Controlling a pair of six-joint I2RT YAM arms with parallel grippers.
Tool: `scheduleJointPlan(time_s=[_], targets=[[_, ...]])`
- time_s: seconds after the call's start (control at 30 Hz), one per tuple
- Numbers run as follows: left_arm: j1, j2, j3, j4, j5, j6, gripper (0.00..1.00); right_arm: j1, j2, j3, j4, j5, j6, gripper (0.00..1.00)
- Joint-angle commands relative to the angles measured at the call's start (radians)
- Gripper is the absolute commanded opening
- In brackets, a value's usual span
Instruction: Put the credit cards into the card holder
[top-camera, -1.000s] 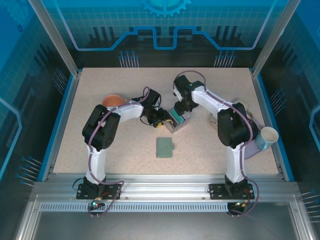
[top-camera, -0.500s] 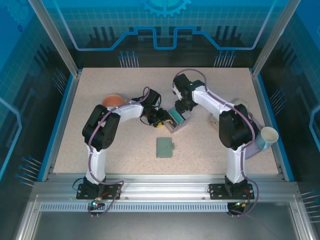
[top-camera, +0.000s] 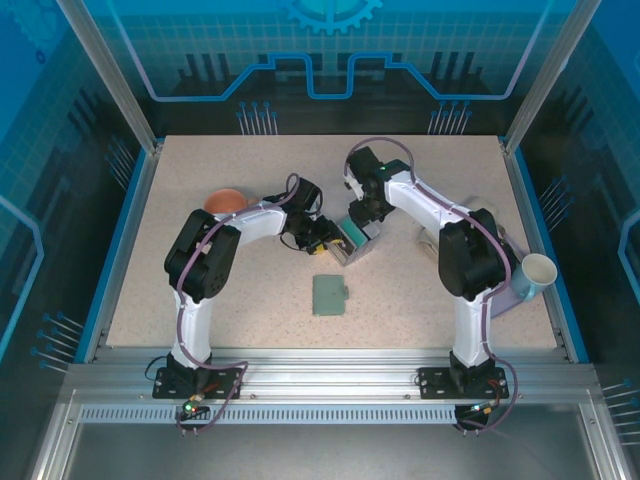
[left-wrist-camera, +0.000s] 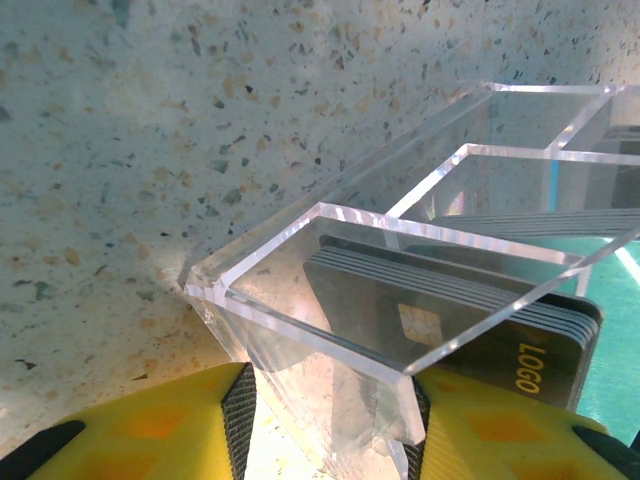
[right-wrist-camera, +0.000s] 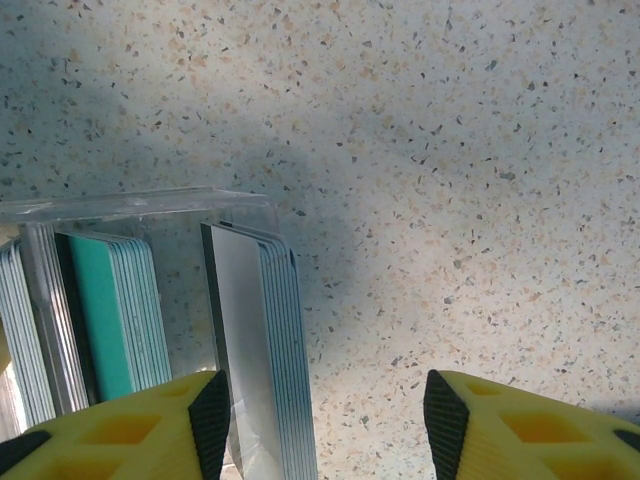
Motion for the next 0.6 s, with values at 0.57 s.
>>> scheduleJointPlan(time_s=[0.57], targets=[[-0.001,0.030,-0.026,-0.074,-0.034,0.043,0.43,0.009,0.006,0.030,-0.006,0.065,-0.020,0.52]])
